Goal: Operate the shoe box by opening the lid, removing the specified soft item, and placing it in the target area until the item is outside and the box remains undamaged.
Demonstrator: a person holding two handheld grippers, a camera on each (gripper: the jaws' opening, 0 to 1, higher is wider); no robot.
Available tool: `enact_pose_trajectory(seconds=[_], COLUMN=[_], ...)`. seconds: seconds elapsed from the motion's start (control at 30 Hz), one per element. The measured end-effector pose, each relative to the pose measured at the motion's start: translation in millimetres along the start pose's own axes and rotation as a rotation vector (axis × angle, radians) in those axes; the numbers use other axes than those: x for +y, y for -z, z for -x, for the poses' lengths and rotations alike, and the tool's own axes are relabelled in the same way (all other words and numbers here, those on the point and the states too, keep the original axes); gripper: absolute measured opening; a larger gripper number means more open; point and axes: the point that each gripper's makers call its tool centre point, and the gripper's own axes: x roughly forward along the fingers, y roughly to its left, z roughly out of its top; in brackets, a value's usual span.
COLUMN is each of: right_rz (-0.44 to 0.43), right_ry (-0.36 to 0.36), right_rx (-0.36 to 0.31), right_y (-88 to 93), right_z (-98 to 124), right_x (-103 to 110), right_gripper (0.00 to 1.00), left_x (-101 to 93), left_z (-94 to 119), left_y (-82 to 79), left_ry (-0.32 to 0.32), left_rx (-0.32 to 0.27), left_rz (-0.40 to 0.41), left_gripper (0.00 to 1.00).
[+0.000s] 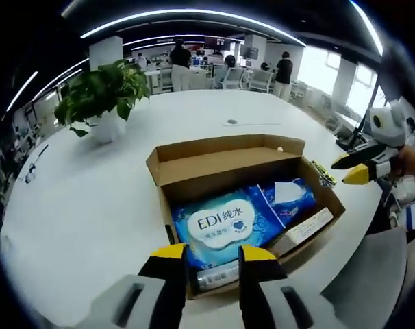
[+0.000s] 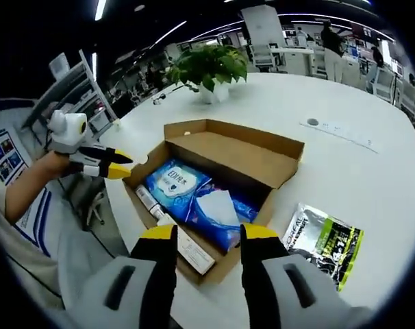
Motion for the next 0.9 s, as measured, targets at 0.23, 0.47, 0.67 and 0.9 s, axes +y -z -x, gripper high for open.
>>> enact_pose_trajectory(seconds=[0.23, 0.47, 0.67, 0.9], right_rz=[0.031, 0.070, 0.099, 0.108], right_ry=[-0.025, -0.049, -0.064, -0.065], right_rx=[0.031, 0.055, 0.084, 0.105], right_y=[4.0, 5.5, 7.8, 8.4], right_z=[-23, -47, -67, -89], right_x=[10, 22, 32, 38], right_gripper=[0.32, 0.31, 0.31, 0.29], left_x=[18.7, 33.3, 37.3, 34.3], left_z=[1, -3, -9, -10], left_y=[11.5, 27.3, 36.6, 37.0], left_ry=[-0.055, -0.093, -0.097, -0.086], left_rx=[-0.010, -0.003, -0.015, -0.013], left_rz=[0.035, 0.096, 0.176, 0.193], left_gripper=[0.25, 0.18, 0.11, 0.05])
